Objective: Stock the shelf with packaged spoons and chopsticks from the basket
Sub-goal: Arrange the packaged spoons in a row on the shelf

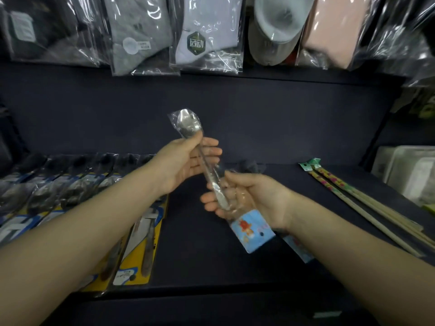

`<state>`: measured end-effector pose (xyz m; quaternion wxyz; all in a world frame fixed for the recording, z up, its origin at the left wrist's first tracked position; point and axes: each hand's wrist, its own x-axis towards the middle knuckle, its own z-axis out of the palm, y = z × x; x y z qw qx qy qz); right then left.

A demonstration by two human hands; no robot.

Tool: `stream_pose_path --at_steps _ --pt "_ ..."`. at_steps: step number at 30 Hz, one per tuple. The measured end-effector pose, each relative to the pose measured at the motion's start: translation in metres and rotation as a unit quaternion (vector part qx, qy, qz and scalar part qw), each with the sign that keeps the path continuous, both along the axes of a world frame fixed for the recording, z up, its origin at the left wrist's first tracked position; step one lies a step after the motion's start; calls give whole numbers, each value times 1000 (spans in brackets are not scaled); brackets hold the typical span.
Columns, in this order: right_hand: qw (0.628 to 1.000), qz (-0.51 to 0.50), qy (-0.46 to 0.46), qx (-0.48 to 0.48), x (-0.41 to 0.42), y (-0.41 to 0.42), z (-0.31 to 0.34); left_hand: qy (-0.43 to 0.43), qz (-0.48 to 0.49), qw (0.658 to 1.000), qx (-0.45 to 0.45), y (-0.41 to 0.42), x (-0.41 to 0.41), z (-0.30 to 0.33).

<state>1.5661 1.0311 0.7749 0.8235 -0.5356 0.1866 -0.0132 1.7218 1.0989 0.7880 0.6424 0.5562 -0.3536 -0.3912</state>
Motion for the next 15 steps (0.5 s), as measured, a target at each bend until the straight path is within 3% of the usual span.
stream_pose_path --at_steps 4,8,11,15 --pt "982 34 -2 -187 -16 -6 5 8 21 999 31 -2 2 0" --pt "972 -36 -74 -222 -16 3 -4 46 92 995 17 -4 -2 -1" --pt "933 -62 -139 -325 -16 7 -12 54 128 990 13 -5 0 0" --pt "882 21 -181 -434 -15 9 -13 58 139 988 20 -4 2 5"
